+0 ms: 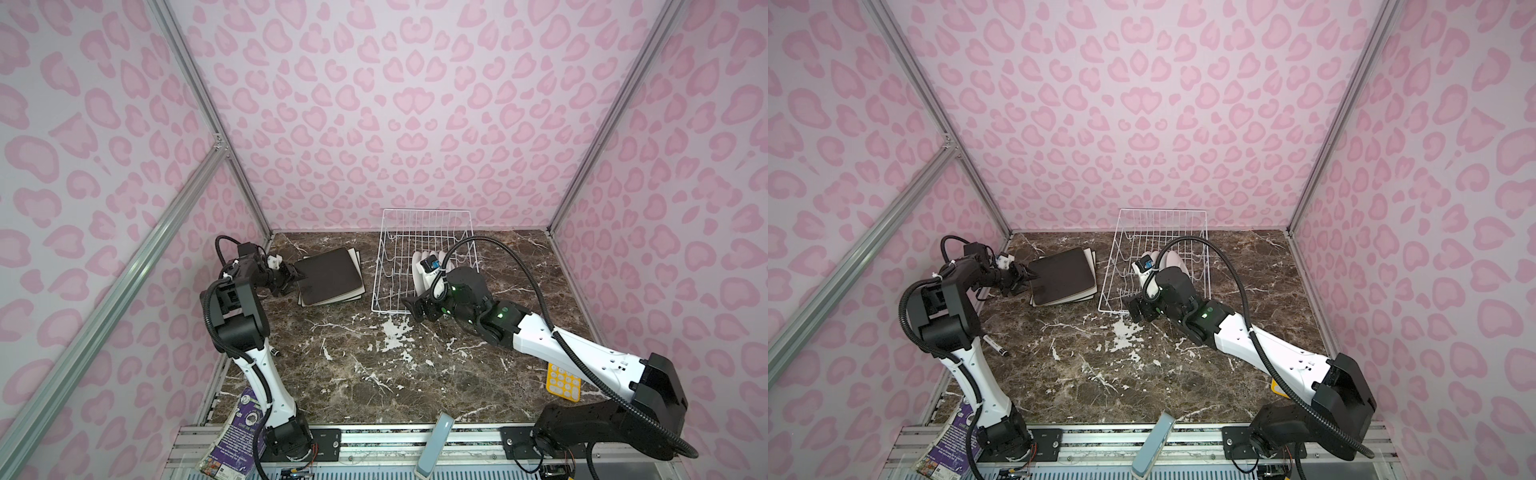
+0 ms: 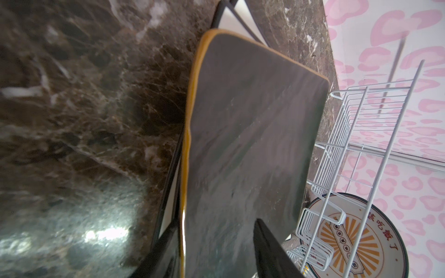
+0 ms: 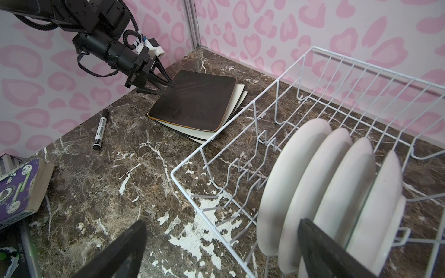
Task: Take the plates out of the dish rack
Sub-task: 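Lay the dark plate flat on the stack and open the left gripper, then move the left gripper to the rack and lower it onto the round plates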
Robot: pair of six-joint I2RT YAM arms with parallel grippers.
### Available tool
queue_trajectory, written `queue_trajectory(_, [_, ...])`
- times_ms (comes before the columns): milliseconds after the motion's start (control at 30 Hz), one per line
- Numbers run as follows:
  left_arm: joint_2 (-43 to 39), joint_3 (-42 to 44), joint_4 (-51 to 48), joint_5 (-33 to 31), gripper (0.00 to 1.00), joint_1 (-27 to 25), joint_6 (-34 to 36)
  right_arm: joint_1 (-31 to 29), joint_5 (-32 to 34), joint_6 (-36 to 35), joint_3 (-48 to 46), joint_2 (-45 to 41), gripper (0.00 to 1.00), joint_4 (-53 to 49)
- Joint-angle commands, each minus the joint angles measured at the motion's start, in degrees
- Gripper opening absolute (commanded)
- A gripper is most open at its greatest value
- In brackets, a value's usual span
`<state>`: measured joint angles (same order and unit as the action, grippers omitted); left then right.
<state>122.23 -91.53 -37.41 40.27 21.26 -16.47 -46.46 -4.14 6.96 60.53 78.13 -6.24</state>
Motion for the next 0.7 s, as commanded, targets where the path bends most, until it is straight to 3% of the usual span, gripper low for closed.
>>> queue_trajectory(0, [-2.4,0.4,0.8,0.8,0.52,-0.1,-0.4,-0.1,1.1,0.5,-0.4,-0.3,0.99,1.0])
queue_trajectory(167, [-9.2,2.8,2.7,-0.2,0.6,-0.7,-1.1,-0.1,3.4,0.1,-0.6,-1.7,0.99,1.2])
queue_trajectory(667, [-28.8,4.3,7.3,-4.9,0.66,-7.0,-4.0,-0.1,11.7,-2.3,-1.6,-5.6,0.99,2.9])
